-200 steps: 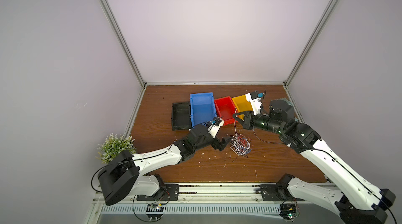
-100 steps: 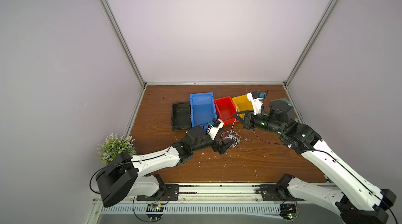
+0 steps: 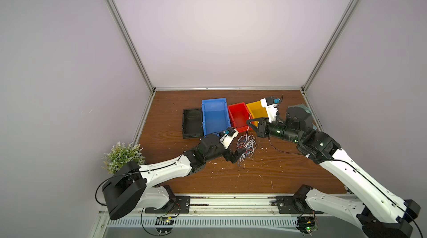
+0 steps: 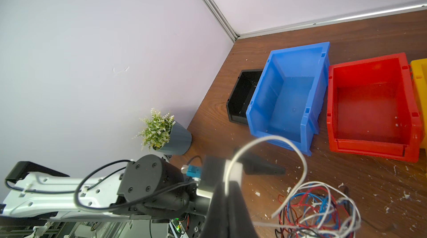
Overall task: Untangle and sort cables by color
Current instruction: Untie the cable.
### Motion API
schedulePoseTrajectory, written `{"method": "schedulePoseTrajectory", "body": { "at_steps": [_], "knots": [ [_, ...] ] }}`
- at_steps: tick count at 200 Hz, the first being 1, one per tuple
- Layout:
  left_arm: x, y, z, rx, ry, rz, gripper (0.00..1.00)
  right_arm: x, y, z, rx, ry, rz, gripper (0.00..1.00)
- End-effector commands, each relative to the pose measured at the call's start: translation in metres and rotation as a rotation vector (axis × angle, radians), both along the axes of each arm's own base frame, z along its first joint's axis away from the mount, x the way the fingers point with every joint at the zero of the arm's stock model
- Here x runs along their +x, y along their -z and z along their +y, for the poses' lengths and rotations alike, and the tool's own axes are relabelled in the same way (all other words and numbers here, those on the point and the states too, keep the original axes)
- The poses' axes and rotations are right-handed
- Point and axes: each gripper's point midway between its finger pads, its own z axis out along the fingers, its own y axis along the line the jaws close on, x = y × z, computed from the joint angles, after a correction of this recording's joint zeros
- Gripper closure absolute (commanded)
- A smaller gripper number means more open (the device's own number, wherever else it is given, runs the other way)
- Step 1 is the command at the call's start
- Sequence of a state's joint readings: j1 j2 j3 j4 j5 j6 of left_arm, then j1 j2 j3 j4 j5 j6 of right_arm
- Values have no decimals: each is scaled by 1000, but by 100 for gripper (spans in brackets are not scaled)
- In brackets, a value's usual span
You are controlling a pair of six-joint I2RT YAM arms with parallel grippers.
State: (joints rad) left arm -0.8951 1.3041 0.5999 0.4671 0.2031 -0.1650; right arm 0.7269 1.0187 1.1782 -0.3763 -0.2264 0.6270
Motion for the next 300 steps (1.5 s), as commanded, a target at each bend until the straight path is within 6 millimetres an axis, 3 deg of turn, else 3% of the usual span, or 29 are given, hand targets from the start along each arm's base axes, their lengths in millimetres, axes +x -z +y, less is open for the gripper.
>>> {"method": "schedulePoseTrajectory", "body": {
  "at_steps": [1,13,51,66,138,194,237,300],
  "knots": [
    [8,-5,-10,27,9,-51,11,-6,-32,6,71,-43,-85,100],
    [7,-6,-16,7,30,-51,22,-5,-33,5,70,-40,-86,100],
    [-3,-2,-24,-14,107,-45,87,1,-36,-11,30,54,-98,100],
    [-6,0,-18,-11,100,-60,99,5,-43,-23,18,113,-121,100],
    [-16,10,10,23,66,-118,100,7,-100,-65,36,287,-289,100],
    [-12,31,25,151,22,-114,100,5,-152,-124,52,544,-428,100],
    [-8,44,39,217,-35,-92,100,-6,-195,-173,49,740,-532,100],
    [-4,71,58,327,-121,-18,100,-25,-236,-212,42,861,-623,100]
  ]
}}
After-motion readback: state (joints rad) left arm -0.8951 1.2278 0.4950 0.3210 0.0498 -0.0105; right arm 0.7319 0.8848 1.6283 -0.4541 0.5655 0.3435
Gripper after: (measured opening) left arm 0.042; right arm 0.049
